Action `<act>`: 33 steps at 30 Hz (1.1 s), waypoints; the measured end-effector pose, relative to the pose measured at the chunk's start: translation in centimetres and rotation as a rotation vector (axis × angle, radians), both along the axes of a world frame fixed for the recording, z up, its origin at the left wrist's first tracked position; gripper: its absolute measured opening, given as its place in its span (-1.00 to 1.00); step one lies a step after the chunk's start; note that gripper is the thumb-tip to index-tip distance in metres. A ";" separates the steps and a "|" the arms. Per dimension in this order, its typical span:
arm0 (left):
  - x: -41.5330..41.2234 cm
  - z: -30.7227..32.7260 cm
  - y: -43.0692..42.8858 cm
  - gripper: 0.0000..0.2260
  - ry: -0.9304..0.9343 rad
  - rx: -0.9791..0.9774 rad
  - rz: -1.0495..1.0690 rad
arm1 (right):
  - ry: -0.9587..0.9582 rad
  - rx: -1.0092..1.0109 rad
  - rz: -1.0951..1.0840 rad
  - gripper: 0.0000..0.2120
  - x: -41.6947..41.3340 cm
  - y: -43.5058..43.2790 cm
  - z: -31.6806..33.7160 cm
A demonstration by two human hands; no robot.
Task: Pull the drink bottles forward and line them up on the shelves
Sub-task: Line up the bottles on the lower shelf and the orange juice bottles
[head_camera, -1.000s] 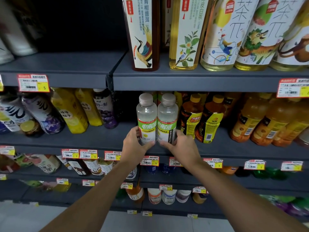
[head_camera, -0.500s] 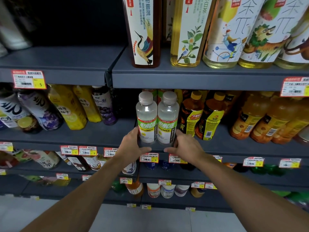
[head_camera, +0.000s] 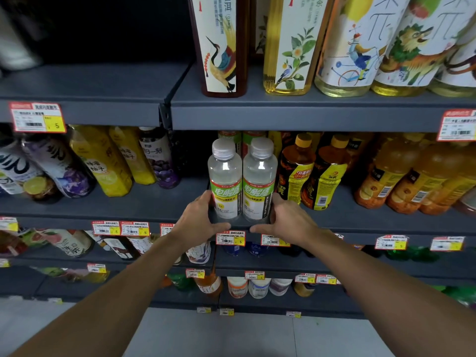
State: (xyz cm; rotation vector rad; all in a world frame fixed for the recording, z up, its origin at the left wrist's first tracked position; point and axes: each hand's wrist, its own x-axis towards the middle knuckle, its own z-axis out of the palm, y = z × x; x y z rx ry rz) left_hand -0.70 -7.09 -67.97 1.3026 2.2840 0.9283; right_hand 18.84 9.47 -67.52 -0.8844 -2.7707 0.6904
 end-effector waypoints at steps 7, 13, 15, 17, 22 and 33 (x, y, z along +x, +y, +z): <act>-0.1 -0.4 0.5 -0.38 0.014 0.009 0.002 | 0.043 -0.023 0.018 -0.25 -0.2 0.3 -0.4; -0.2 -0.8 0.5 -0.36 0.052 -0.033 0.001 | 0.026 -0.044 0.023 -0.26 -0.3 0.4 -0.3; -0.4 -0.8 0.6 -0.35 0.056 -0.040 -0.010 | 0.012 -0.035 0.022 -0.26 -0.3 0.4 -0.3; -0.5 -0.8 0.6 -0.35 0.061 -0.046 -0.012 | 0.009 -0.026 0.028 -0.25 -0.3 0.4 -0.5; -0.6 -0.8 0.8 -0.36 0.058 -0.030 -0.003 | 0.008 -0.049 0.035 -0.22 -0.2 0.5 -0.4; -1.0 -0.6 1.1 -0.36 0.057 -0.034 -0.006 | -0.021 -0.127 0.030 -0.20 -0.3 1.3 -0.6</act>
